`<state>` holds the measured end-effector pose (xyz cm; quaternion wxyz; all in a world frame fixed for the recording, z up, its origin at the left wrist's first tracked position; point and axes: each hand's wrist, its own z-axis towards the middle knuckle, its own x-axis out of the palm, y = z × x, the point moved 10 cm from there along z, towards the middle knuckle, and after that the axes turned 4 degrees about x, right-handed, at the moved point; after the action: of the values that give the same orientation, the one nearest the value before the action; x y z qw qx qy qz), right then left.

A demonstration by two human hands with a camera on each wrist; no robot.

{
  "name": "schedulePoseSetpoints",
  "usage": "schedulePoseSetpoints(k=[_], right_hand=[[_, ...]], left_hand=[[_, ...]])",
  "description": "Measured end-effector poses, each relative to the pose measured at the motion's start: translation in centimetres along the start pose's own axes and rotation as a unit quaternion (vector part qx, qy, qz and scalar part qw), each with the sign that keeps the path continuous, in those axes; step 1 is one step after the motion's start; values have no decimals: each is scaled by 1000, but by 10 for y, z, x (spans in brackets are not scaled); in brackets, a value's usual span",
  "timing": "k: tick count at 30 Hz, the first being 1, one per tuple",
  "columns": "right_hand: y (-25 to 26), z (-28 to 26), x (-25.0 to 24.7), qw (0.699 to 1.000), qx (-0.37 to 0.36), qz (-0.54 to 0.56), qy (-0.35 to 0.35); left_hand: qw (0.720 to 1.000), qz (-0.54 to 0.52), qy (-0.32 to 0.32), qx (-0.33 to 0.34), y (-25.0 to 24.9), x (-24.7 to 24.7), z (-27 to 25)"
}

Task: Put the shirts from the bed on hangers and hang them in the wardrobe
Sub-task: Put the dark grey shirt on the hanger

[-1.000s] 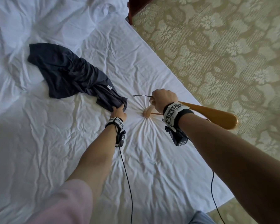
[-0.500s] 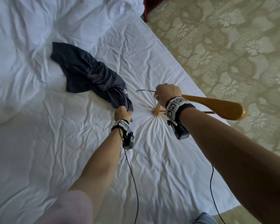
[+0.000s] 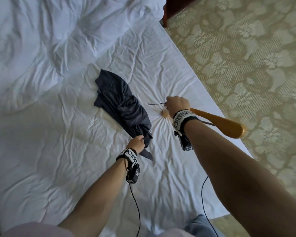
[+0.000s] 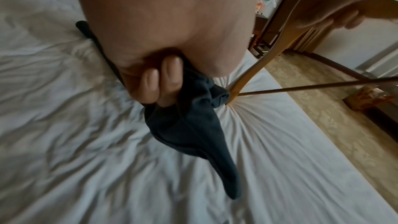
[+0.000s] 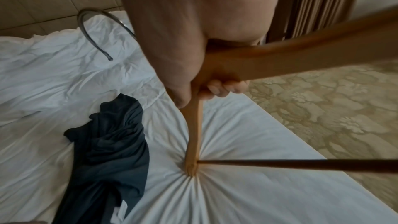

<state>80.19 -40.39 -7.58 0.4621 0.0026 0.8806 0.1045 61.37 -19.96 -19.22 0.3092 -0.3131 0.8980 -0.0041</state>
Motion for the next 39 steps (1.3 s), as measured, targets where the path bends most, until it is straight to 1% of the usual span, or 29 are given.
schedulePoseSetpoints(k=[4, 6, 8, 12, 14, 16, 18, 20, 22, 23, 25, 27, 29, 31, 33, 35, 36, 39], right_hand=[[-41, -35, 26, 995, 32, 89, 44], [-66, -58, 52, 986, 72, 125, 82], [-88, -88, 79, 973, 125, 159, 112], [-115, -146, 121, 948, 187, 237, 104], [-121, -167, 129, 936, 192, 276, 101], [-123, -183, 125, 929, 180, 312, 85], [-121, -197, 110, 923, 159, 348, 48], [-116, -210, 84, 909, 127, 396, -12], [-106, -229, 48, 898, 91, 423, -80], [-99, -240, 27, 893, 71, 430, -110], [-81, -264, -14, 884, 31, 437, -162], [-60, -287, -52, 874, -5, 447, -190], [-38, -313, -85, 859, -35, 465, -212], [-14, -344, -112, 843, -64, 483, -226], [11, -374, -134, 829, -92, 504, -225], [37, -403, -153, 816, -136, 514, -227], [50, -418, -163, 810, -159, 517, -229], [89, -470, -190, 777, -236, 535, -232]], left_hand=[[999, -35, 12, -23, -11, 6, -40], [999, -34, 0, -10, -20, 1, -56], [999, -14, -34, 21, -35, -8, -73], [990, -73, -109, 59, -62, -27, -117], [982, -95, -136, 87, -74, -34, -142], [974, -111, -156, 118, -85, -40, -169], [962, -118, -198, 146, -92, -54, -200], [945, -98, -263, 166, -95, -75, -236], [929, -77, -327, 155, -91, -98, -276], [918, -89, -358, 148, -89, -111, -299], [888, -185, -390, 157, -87, -135, -346], [851, -293, -391, 191, -88, -154, -386], [817, -351, -405, 213, -87, -174, -425], [785, -397, -421, 222, -81, -190, -465], [756, -451, -418, 224, -70, -199, -495], [736, -490, -407, 230, -60, -207, -524], [730, -498, -405, 234, -55, -211, -539], [716, -517, -407, 233, -35, -224, -579]])
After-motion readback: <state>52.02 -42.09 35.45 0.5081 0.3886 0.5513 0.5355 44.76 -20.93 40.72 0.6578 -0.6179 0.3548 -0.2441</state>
